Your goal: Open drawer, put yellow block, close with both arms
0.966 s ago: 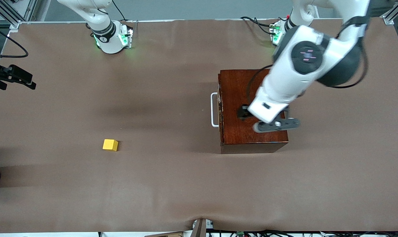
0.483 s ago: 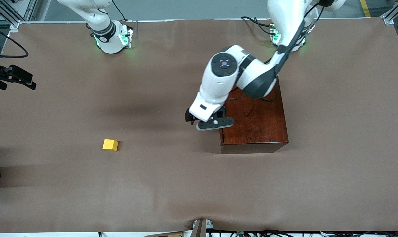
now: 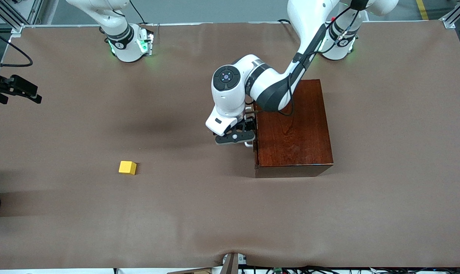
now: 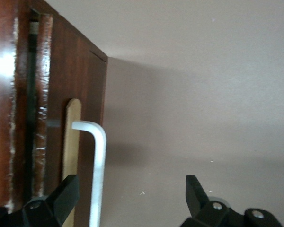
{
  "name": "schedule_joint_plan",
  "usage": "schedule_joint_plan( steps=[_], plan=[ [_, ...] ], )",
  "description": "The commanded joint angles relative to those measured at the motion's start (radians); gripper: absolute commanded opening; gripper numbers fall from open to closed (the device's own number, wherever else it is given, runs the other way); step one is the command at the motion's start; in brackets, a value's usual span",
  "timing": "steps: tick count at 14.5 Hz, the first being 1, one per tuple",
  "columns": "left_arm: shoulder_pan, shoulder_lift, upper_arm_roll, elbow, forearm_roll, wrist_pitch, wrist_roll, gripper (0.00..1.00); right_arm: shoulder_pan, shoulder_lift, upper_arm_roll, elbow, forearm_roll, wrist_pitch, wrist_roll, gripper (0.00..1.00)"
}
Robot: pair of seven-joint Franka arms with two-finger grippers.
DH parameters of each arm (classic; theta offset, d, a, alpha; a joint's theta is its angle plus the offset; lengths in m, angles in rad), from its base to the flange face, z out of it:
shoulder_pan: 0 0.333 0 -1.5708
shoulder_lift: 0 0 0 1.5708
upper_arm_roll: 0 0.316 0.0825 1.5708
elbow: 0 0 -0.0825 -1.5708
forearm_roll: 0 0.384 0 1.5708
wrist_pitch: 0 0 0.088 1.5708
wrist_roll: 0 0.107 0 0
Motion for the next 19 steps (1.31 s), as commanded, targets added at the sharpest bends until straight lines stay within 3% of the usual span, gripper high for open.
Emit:
schedule_joint_plan(
  steps=[1, 10, 19],
  plan=[
    [-0.011, 0.010, 0.004, 0.029, 0.025, -0.036, 0.007, 1.00, -0.004, -0.005, 0.005, -0.002, -0.001, -0.002, 0.003, 1.00],
    [-0.034, 0.036, 0.001, 0.024, -0.032, -0.096, -0.022, 1.00, -0.004, -0.004, 0.005, -0.002, -0.001, -0.002, 0.003, 1.00],
    [-0.048, 0.077, 0.001, 0.026, -0.031, -0.069, -0.043, 1.00, 0.002, -0.002, 0.008, -0.002, 0.001, -0.001, 0.003, 1.00]
  ],
)
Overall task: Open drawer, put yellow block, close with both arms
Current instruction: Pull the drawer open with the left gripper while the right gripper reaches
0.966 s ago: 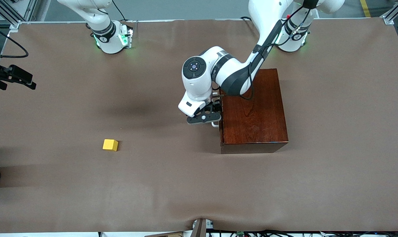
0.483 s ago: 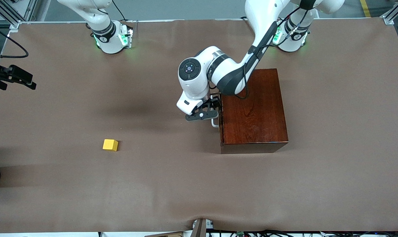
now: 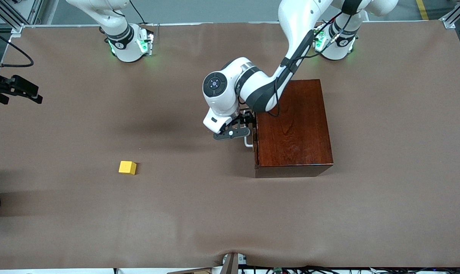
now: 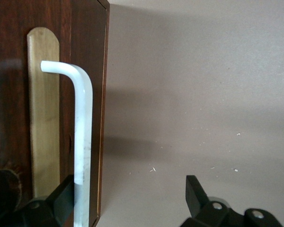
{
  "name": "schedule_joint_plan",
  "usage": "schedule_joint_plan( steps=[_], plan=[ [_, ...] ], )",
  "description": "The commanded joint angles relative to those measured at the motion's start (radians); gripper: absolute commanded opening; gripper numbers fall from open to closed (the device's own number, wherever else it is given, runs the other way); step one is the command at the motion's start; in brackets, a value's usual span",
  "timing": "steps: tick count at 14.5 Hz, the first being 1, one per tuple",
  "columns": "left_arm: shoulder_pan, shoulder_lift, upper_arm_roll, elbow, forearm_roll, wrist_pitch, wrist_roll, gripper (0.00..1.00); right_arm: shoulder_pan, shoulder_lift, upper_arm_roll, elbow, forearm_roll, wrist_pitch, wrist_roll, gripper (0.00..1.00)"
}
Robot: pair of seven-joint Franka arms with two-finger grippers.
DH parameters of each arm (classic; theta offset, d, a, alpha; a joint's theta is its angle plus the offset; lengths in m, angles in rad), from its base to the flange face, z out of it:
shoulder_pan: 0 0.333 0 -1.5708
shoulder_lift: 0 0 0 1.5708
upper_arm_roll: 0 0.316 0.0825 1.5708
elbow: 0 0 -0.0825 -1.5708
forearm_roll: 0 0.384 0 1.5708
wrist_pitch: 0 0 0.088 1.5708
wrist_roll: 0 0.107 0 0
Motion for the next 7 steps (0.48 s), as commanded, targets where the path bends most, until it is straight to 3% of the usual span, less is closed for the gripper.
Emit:
schedule_joint_plan(
  steps=[1, 7],
  plan=[
    [-0.010, 0.025, 0.007, 0.024, -0.011, 0.031, -0.017, 1.00, 0.003, -0.001, 0.005, -0.002, 0.001, -0.002, 0.003, 1.00],
    [-0.042, 0.056, 0.006, 0.029, -0.012, 0.186, -0.046, 1.00, 0.018, 0.007, 0.005, -0.002, 0.001, -0.005, 0.003, 1.00]
  ],
)
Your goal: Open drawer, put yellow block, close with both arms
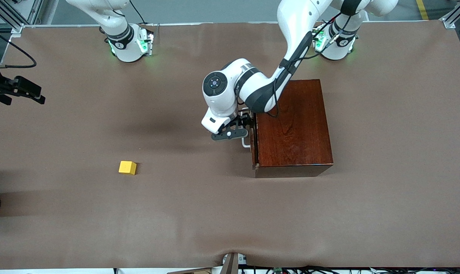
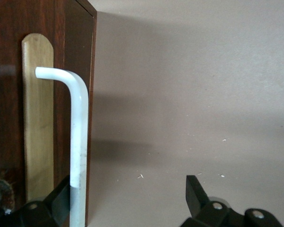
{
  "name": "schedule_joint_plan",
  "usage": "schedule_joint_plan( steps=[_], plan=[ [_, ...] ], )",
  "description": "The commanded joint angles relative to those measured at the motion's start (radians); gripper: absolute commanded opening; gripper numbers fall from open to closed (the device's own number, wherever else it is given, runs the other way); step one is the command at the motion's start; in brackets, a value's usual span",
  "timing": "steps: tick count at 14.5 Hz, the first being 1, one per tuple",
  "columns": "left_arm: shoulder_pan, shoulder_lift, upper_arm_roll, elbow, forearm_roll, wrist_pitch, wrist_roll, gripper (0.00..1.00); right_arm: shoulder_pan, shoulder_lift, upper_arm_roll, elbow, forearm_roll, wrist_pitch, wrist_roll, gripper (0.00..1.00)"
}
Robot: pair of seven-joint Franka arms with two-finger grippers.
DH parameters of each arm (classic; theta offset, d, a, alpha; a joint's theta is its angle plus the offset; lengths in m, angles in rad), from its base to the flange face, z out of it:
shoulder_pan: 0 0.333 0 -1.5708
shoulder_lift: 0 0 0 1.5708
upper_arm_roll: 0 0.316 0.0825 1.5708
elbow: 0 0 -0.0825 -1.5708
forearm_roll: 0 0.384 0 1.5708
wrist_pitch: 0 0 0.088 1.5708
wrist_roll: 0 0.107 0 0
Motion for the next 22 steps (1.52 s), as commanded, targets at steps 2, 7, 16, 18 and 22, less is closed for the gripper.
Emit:
schedule_joint_plan(
  steps=[2, 7, 16, 18, 22],
  plan=[
    [-0.047, 0.063, 0.002, 0.038, -0.012, 0.186, -0.044, 1.00, 0.014, 0.012, 0.000, -0.002, 0.000, -0.004, 0.003, 1.00],
    [-0.072, 0.066, -0.017, 0.047, -0.012, 0.264, -0.043, 1.00, 0.087, 0.064, 0.000, 0.002, 0.020, 0.055, 0.023, 1.00],
    [-0.086, 0.072, -0.041, 0.062, -0.012, 0.395, -0.033, 1.00, 0.189, 0.212, -0.001, -0.072, 0.031, 0.256, 0.214, 1.00],
    [-0.086, 0.066, -0.032, 0.061, -0.011, 0.395, -0.032, 1.00, 0.184, 0.245, -0.001, -0.151, 0.025, 0.389, 0.212, 1.00],
    [-0.080, 0.022, -0.021, 0.056, 0.001, 0.381, -0.006, 1.00, 0.166, 0.341, -0.003, -0.268, 0.023, 0.616, 0.198, 1.00]
  ],
)
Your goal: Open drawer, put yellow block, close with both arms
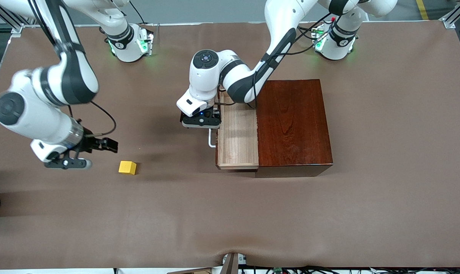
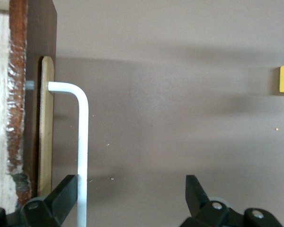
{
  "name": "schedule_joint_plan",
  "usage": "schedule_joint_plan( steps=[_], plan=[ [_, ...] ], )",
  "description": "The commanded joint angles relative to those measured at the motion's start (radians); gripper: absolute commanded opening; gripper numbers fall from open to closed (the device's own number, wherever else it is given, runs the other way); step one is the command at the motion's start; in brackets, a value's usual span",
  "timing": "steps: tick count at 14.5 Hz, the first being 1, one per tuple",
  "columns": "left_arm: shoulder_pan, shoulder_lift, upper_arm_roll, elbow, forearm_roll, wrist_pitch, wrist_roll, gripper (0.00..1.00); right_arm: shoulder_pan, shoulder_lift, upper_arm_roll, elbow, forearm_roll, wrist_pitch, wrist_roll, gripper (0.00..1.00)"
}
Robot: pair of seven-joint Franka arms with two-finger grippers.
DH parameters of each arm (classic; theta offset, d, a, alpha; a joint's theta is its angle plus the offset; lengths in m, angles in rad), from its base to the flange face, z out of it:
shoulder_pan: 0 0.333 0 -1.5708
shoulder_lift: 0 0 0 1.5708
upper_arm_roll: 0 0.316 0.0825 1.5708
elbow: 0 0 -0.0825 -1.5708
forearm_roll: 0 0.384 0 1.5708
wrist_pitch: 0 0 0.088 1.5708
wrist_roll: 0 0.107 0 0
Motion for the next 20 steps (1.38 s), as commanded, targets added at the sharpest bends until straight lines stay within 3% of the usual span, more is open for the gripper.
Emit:
schedule_joint_plan(
  steps=[1, 5, 7, 12, 14, 15, 16, 18, 20],
  plan=[
    [-0.001, -0.029, 0.001, 0.040, -0.005, -0.004, 0.013, 1.00, -0.018, 0.069, 0.002, -0.071, -0.002, 0.144, -0.002, 1.00],
    [0.002, -0.053, -0.004, 0.040, -0.007, -0.074, 0.010, 1.00, -0.015, 0.162, 0.002, -0.106, -0.002, 0.255, -0.002, 1.00],
    [0.014, -0.130, 0.022, 0.036, -0.002, -0.096, 0.018, 1.00, -0.018, 0.216, 0.002, -0.105, -0.002, 0.305, -0.002, 1.00],
    [0.204, -0.233, 0.039, 0.005, -0.002, -0.263, 0.109, 1.00, -0.022, 0.299, 0.003, -0.086, -0.001, 0.408, 0.007, 0.98],
    [0.302, -0.277, 0.033, -0.018, -0.014, -0.334, 0.183, 1.00, -0.022, 0.316, 0.003, -0.066, -0.001, 0.409, 0.003, 0.58],
    [0.348, -0.309, 0.033, -0.047, -0.016, -0.349, 0.221, 1.00, -0.018, 0.313, 0.002, -0.062, 0.001, 0.404, 0.010, 0.27],
    [0.391, -0.346, 0.031, -0.090, -0.016, -0.349, 0.255, 1.00, -0.016, 0.310, 0.002, -0.048, -0.001, 0.398, 0.012, 0.04],
    [0.480, -0.426, 0.031, -0.176, -0.016, -0.349, 0.350, 1.00, -0.021, 0.281, 0.002, -0.042, -0.001, 0.363, 0.000, 0.00],
    [0.563, -0.497, 0.030, -0.257, -0.016, -0.349, 0.460, 1.00, -0.012, 0.194, -0.001, -0.040, -0.002, 0.279, -0.002, 0.00]
  ],
)
